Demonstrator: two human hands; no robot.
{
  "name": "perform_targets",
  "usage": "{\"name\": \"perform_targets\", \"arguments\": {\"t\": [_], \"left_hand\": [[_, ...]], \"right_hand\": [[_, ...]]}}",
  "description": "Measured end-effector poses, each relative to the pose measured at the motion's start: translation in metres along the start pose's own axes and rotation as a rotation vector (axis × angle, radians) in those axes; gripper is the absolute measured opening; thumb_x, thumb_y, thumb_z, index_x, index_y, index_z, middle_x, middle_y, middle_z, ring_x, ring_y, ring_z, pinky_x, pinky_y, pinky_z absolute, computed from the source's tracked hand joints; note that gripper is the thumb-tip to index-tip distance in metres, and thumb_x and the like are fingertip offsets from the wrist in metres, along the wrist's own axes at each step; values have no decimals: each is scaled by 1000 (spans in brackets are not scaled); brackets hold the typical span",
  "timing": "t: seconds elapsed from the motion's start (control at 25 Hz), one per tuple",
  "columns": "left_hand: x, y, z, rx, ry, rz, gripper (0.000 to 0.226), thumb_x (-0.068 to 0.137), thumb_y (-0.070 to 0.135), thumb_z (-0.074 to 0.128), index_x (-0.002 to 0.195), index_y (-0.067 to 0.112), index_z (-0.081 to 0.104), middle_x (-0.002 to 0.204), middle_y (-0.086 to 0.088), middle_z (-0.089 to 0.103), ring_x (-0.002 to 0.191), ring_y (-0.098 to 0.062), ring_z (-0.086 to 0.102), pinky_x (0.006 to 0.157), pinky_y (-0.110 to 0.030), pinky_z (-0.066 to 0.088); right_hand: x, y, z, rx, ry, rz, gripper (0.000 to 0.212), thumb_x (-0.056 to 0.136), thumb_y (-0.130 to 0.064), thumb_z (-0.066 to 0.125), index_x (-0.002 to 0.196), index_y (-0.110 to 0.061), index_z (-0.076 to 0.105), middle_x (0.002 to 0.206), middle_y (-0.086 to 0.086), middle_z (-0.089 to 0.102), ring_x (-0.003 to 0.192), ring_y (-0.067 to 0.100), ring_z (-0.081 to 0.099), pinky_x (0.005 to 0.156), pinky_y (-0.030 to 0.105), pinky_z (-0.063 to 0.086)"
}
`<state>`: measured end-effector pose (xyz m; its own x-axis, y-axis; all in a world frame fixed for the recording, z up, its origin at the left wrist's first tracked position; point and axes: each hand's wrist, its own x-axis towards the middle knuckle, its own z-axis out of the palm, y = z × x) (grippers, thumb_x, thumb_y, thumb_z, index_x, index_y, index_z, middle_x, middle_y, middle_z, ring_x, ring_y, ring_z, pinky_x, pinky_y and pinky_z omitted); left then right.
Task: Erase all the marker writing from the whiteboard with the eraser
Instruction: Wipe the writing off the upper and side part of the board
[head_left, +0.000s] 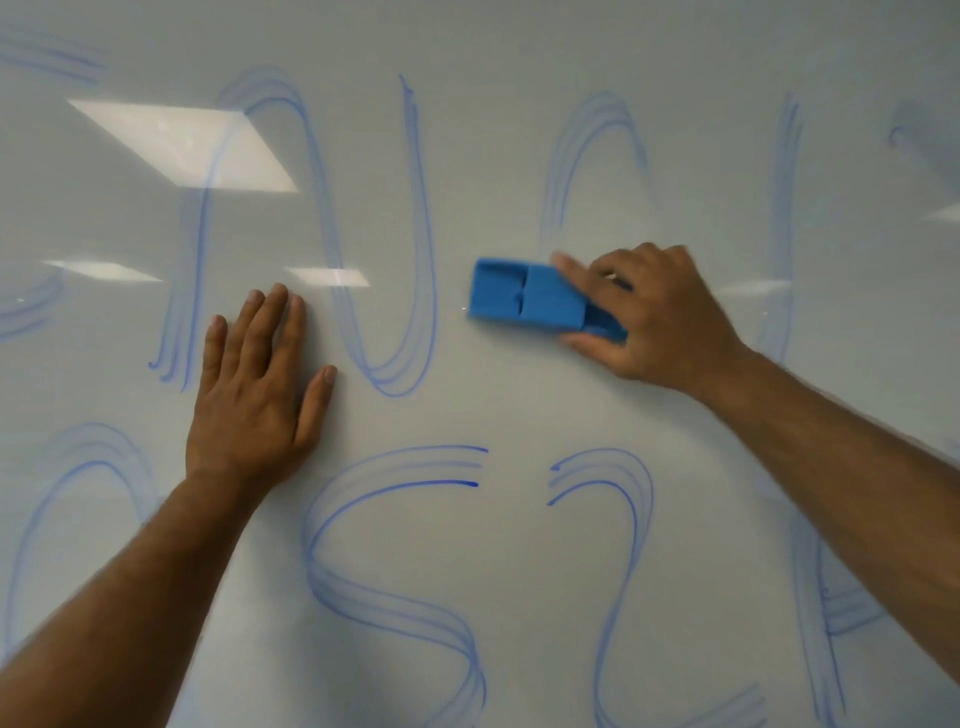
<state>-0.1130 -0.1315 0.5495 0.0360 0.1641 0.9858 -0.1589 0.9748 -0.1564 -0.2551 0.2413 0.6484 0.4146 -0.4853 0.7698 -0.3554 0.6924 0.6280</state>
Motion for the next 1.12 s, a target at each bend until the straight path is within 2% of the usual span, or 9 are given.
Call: {"name": "perform_targets", "arguments": {"t": [0.16, 0.24, 0.32, 0.48, 0.6, 0.8, 0.84, 1.0, 1.12], "left_hand": [[0, 1, 0, 12, -4, -13, 66, 102, 41, 37, 156, 3, 33, 163, -16, 29, 153, -32, 23, 126, -49, 11], [0, 2, 0, 15, -5, -12, 66, 102, 41, 37, 156, 3, 33, 163, -16, 29, 153, -32, 23, 126, -49, 11], [1, 3, 0, 17, -13, -14, 67, 102, 41, 36, 156, 3, 32, 163, -17, 29, 153, -32, 23, 126, -49, 11], [2, 3, -4, -8, -31, -27, 67, 102, 44, 37, 155, 2, 35, 162, -17, 31, 152, -33, 25, 125, -49, 12], [10, 10, -9, -33, 24, -65, 63, 102, 43, 41, 149, 1, 44, 155, -19, 41, 148, -35, 32, 123, -50, 18], [45, 48, -2, -2, 126, -34, 59, 102, 41, 45, 144, 1, 49, 148, -20, 50, 145, -36, 38, 121, -53, 23], [54, 61, 3, 2, 121, -20, 60, 101, 43, 45, 145, 1, 49, 148, -20, 49, 145, -36, 37, 122, -53, 23], [80, 116, 27, 32, 91, 68, 70, 100, 50, 45, 148, -1, 44, 153, -22, 43, 147, -37, 33, 123, -55, 20], [97, 148, 42, 57, 83, 101, 79, 99, 57, 42, 150, -3, 39, 157, -22, 37, 150, -37, 28, 124, -54, 17]], "right_hand": [[6, 37, -9, -68, -27, 780, 72, 95, -60, 54, 154, -21, 40, 118, 22, 58, 105, 43, 55, 84, 51, 42], [13, 39, -6, -37, -43, 919, 73, 96, -58, 54, 156, -20, 37, 122, 22, 56, 110, 42, 52, 88, 52, 40], [18, 20, 0, -20, 44, 697, 71, 94, -57, 56, 152, -18, 44, 113, 20, 59, 101, 41, 56, 81, 51, 43], [9, -5, 10, -40, 89, -30, 68, 95, -59, 55, 146, -16, 54, 100, 11, 64, 80, 32, 59, 71, 43, 42], [10, 23, 8, -123, 121, 114, 67, 95, -61, 53, 146, -18, 53, 99, 13, 65, 81, 34, 60, 72, 44, 41], [8, 79, -10, -56, -18, 899, 72, 96, -59, 52, 155, -20, 37, 122, 24, 56, 110, 44, 53, 90, 53, 39], [10, 79, -9, -44, -5, 843, 72, 95, -59, 53, 154, -20, 39, 119, 24, 57, 108, 44, 54, 88, 53, 40], [-6, 66, 1, -47, 43, 138, 69, 93, -61, 54, 147, -18, 53, 98, 14, 63, 82, 37, 60, 69, 44, 40], [-12, 87, -2, -132, 81, 391, 69, 93, -61, 54, 148, -19, 50, 101, 17, 63, 86, 39, 60, 72, 46, 41]]}}
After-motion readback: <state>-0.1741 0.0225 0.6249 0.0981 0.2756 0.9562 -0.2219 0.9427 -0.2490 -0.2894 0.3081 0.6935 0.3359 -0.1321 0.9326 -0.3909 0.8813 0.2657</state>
